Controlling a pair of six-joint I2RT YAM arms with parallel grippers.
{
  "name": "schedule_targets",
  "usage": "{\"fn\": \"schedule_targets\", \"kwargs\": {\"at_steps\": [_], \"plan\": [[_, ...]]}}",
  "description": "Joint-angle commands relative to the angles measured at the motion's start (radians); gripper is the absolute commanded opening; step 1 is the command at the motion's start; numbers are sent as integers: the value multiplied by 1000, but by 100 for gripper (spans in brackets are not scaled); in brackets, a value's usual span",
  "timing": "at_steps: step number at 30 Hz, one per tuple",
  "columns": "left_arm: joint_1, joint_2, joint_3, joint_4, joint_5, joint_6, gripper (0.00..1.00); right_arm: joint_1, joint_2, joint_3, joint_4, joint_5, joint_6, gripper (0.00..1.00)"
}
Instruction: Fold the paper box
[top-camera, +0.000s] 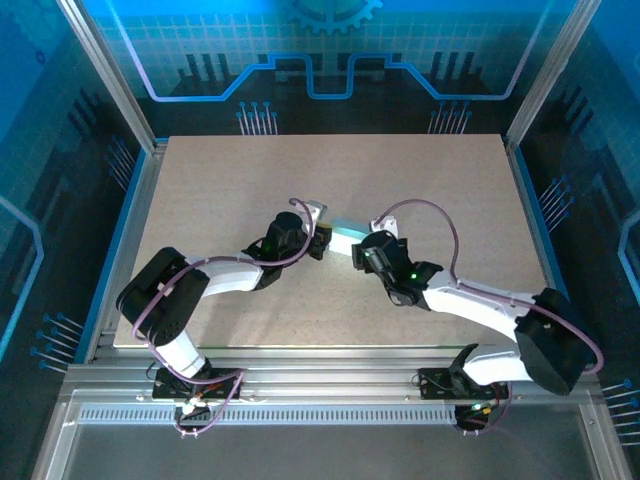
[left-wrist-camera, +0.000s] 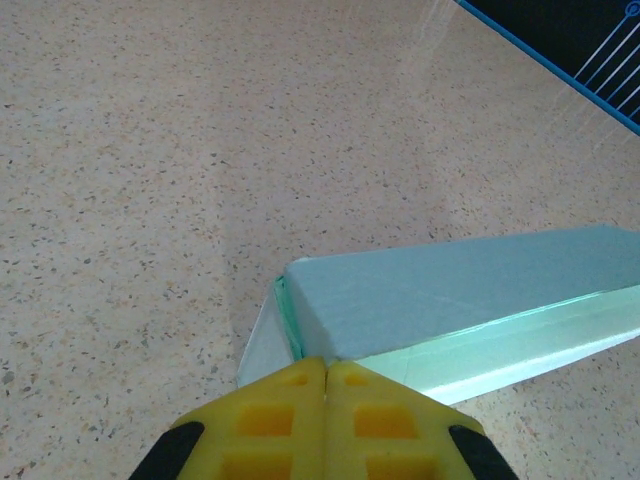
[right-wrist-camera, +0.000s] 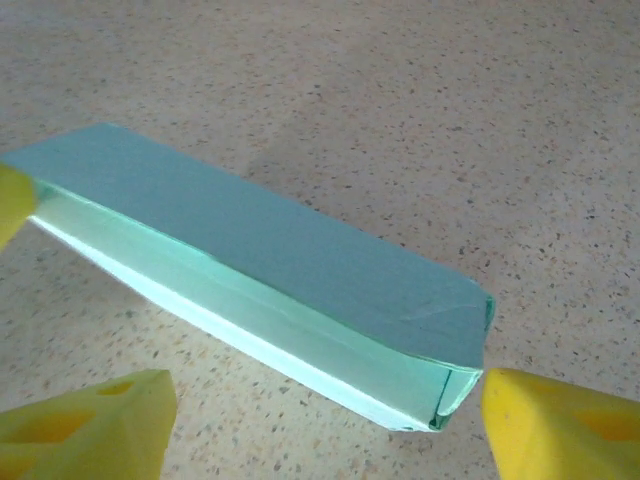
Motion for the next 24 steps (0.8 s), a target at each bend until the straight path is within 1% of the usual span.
{"fn": "schedule_targets", "kwargs": {"at_steps": [1, 5, 7, 10, 11, 13, 16, 17, 18, 20, 24], "plan": [[-15, 46, -19, -194, 14, 28, 0, 8, -86, -7, -36, -60, -48, 85], [-15, 53, -15, -198, 10, 30, 0, -16, -140, 22, -99, -87, -36, 90], [-16, 54, -14, -199, 9, 31, 0, -69, -143, 66, -187, -131, 53, 91], [-16, 54, -12, -211, 2, 31, 0, -200, -101, 157, -381, -272, 240, 91], [-17, 56, -13, -212, 1, 30, 0, -246, -85, 177, -415, -350, 279, 92], [-17, 57, -16, -212, 0, 30, 0, -309, -76, 173, -381, -511, 308, 93], [-18, 64, -15, -208, 2, 32, 0, -406, -44, 124, -251, -768, 408, 93], [-18, 66, -14, -206, 2, 32, 0, -434, -21, 109, -205, -844, 448, 92], [-21, 69, -12, -205, 2, 31, 0, -455, 0, 96, -163, -892, 478, 91], [-24, 70, -12, -202, 6, 31, 0, -474, 33, 78, -112, -949, 522, 88], [-26, 71, -14, -202, 4, 34, 0, -486, 59, 49, -78, -947, 549, 77]]}}
